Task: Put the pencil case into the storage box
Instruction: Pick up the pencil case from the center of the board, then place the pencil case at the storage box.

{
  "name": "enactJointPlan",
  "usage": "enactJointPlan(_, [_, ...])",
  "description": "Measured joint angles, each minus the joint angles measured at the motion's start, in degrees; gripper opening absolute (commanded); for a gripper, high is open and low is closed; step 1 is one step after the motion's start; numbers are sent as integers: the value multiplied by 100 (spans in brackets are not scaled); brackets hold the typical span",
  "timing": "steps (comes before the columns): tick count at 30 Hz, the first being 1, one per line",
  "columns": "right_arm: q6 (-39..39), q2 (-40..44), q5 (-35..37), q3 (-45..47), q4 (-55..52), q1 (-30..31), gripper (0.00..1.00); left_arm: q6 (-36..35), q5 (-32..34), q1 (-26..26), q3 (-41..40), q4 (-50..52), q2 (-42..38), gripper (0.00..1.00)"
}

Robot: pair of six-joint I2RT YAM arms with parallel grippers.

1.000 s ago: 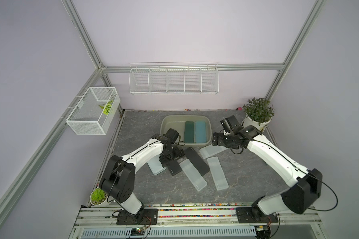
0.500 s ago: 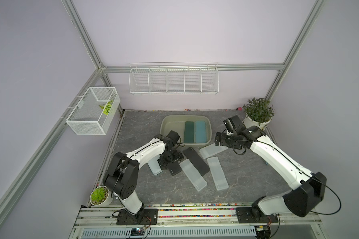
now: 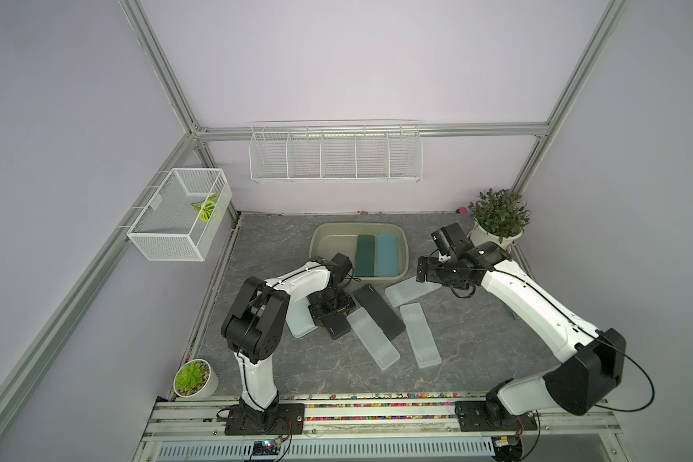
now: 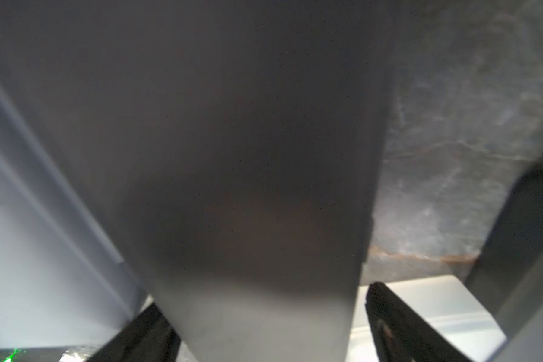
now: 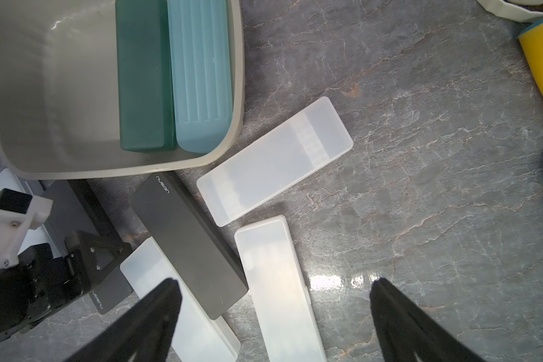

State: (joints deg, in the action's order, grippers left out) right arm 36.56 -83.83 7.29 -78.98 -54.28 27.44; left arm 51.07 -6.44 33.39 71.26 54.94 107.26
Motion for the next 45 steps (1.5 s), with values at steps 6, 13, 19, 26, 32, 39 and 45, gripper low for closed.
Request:
enactJointPlan(6, [2,-4,0,0,-66,-15,97,-87,39,-24,-52,-52,9,72])
enactJointPlan(13, [2,-70,-7,0,-136,-15,97,-361,103,-107,-411,55,-413,56])
enactJointPlan(19, [2,-70,-2,0,-144,-15,96,-730,116,-122,-256,581,-1226,55])
enactJointPlan(26, [4,-81,-4,7,-144,-22,97,-1215,44,-125,955,1294,-1449,56])
enactJointPlan(32, [7,-162,-2,7,-142,-22,96,-1840,343,-385,2898,1554,-671,56])
enactJointPlan(39, [11,-299,33,11,-149,-26,95,-2649,979,-597,4194,1416,1078,56])
enactJointPlan(45, [7,-494,153,-35,-208,-48,95,-2944,1427,-627,4942,1405,2037,56])
